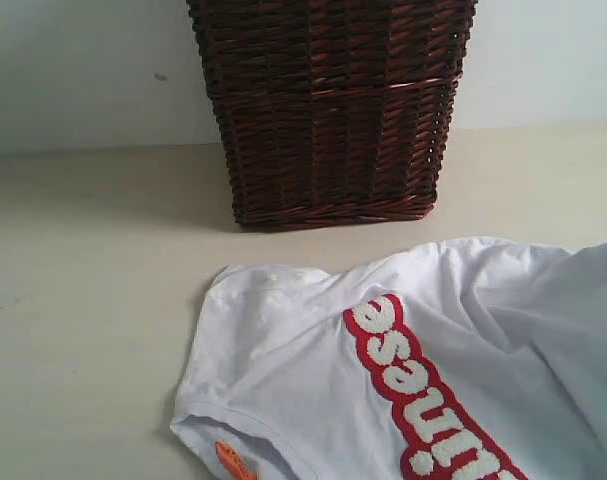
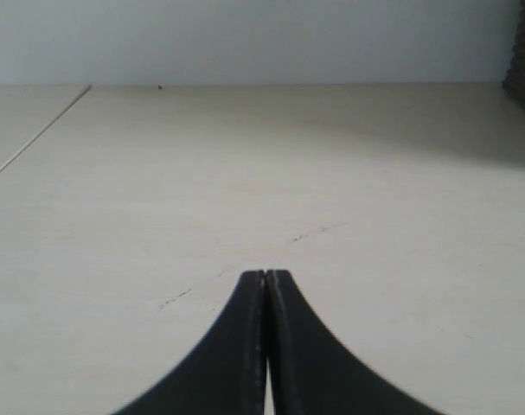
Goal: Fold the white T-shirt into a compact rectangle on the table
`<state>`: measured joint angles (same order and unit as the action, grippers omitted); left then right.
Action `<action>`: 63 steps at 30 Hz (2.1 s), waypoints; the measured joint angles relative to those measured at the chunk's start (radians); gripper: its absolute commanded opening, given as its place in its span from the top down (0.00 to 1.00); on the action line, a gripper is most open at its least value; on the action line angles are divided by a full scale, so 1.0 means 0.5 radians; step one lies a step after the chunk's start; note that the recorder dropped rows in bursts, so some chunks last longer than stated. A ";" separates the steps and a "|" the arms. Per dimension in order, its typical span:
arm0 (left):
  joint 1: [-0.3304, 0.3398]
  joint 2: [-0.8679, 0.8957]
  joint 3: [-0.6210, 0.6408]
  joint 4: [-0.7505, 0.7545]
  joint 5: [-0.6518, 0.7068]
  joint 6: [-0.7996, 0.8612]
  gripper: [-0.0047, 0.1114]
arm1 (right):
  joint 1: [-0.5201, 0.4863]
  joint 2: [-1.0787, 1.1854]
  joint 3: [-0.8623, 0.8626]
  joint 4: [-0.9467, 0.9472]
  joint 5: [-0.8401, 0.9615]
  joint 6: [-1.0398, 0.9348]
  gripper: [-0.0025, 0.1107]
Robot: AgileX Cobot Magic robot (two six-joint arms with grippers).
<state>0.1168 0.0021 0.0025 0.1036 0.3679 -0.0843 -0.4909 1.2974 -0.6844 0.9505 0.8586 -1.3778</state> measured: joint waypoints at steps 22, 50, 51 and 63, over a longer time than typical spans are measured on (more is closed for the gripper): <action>0.000 0.000 0.000 0.000 0.000 0.000 0.96 | -0.802 0.328 -0.003 -0.469 -0.217 0.144 0.58; 0.000 0.000 0.000 0.000 0.000 0.000 0.96 | -1.164 0.788 -0.018 -0.559 0.339 -0.559 0.63; 0.000 0.000 0.000 0.000 0.000 0.000 0.96 | -1.176 0.812 -0.018 -0.601 0.329 -0.554 0.63; 0.000 0.000 0.000 0.000 0.000 0.000 0.96 | -1.184 1.142 -0.021 -0.377 0.317 -0.620 0.63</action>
<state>0.1168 0.0021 0.0025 0.1036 0.3679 -0.0843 -1.0831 1.8685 -0.6949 0.7621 1.0168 -1.6880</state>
